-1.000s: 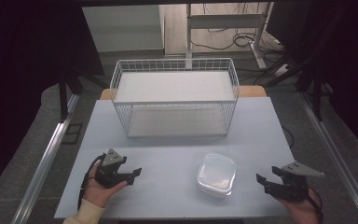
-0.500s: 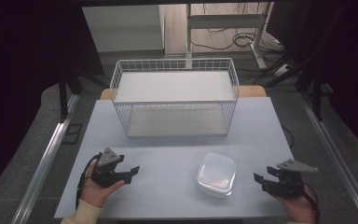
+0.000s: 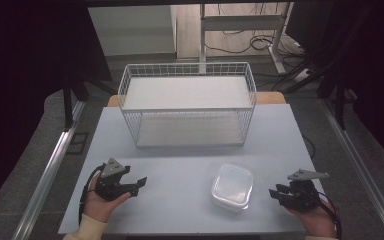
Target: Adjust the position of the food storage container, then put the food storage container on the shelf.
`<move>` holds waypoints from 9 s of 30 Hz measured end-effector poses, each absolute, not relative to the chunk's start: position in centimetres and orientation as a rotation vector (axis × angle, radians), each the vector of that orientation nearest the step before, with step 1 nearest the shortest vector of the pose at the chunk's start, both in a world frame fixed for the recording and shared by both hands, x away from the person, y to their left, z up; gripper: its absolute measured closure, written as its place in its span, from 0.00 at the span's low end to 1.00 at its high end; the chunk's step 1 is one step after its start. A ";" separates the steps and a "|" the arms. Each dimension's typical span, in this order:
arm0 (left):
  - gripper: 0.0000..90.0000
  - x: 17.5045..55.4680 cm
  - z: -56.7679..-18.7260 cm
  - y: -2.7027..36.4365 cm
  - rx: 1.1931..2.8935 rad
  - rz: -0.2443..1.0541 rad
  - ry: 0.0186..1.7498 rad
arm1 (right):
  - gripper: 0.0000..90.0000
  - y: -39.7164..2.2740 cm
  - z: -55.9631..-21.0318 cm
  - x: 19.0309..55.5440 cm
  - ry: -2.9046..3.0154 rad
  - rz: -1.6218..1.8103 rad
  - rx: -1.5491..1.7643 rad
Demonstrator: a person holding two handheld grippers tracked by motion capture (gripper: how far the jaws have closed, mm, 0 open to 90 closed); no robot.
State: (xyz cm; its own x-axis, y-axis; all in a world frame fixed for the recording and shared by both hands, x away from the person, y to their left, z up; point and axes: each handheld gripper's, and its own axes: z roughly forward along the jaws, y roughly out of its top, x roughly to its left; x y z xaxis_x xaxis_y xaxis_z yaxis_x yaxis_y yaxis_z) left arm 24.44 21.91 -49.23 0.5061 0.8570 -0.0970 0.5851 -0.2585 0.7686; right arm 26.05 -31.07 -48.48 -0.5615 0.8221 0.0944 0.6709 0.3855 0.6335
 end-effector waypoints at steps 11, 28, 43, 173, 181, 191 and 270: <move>0.28 24.3 -49.2 21.4 1.984 0.439 1.165 | 1.00 -29.8 -48.6 26.4 2.534 0.909 1.312; 0.28 24.4 -49.2 21.5 1.982 0.437 1.171 | 1.00 -25.6 -49.6 27.4 2.618 0.836 1.261; 0.28 24.4 -49.0 21.6 1.974 0.434 1.168 | 1.00 -22.3 -49.6 28.5 2.613 0.843 1.203; 0.33 28.1 -47.8 16.5 1.833 -0.034 1.204 | 0.37 -14.1 -46.7 30.2 2.412 1.356 1.299; 0.33 28.0 -48.0 16.3 1.838 -0.055 1.197 | 0.38 -13.3 -47.6 30.3 2.439 1.371 1.337; 0.35 28.0 -49.2 15.9 1.813 -0.161 1.202 | 0.41 -14.0 -48.9 29.7 2.443 1.391 1.437; 0.87 25.8 -47.0 17.0 1.731 -0.126 1.089 | 0.88 -16.2 -46.2 27.7 2.404 1.692 1.360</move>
